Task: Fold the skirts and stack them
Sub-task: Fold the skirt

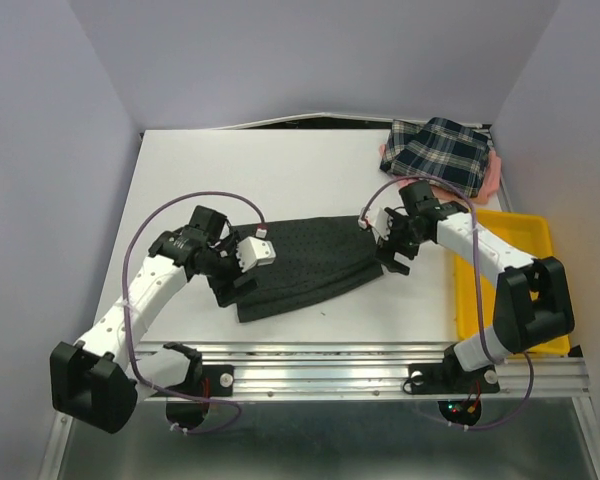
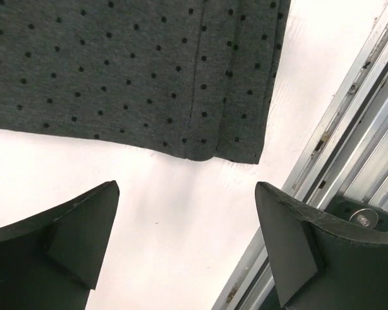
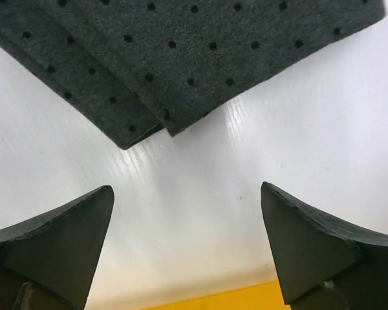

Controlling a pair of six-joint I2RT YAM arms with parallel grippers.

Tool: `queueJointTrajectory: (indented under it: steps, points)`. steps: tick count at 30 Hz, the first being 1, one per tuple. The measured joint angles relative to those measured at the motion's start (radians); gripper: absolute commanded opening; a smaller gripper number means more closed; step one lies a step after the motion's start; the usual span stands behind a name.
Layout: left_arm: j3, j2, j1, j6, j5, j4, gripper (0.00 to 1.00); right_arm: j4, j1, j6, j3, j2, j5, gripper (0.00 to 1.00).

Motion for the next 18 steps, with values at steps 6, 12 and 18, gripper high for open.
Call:
queueJointTrajectory:
  steps: [6,12,18]
  points:
    - [0.01,-0.104,0.0,-0.008,0.002,-0.006,0.69,-0.098,0.0,0.032,0.081,-0.096,-0.028,0.77]
    - [0.042,0.03,0.0,-0.109,-0.023,0.096,0.54,-0.112,0.0,0.206,0.276,0.042,-0.055,0.66]
    - [0.101,0.236,-0.013,-0.229,-0.06,0.268,0.47,-0.141,0.0,0.419,0.309,0.249,-0.087,0.64]
